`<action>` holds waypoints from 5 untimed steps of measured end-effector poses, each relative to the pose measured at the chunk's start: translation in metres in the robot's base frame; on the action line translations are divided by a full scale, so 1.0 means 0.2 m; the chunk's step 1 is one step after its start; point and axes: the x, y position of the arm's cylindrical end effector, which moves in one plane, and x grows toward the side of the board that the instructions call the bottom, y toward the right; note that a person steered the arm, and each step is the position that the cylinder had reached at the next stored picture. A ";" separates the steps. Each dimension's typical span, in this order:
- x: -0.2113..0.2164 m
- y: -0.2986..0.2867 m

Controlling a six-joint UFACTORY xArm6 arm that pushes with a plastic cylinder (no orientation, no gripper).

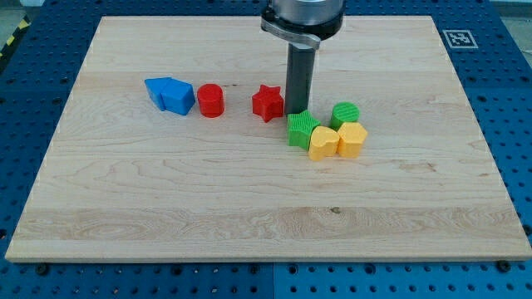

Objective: Push the red star into the top right of the red circle

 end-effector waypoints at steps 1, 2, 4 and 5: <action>0.00 -0.12; -0.03 -0.24; -0.18 -0.46; -0.19 -0.63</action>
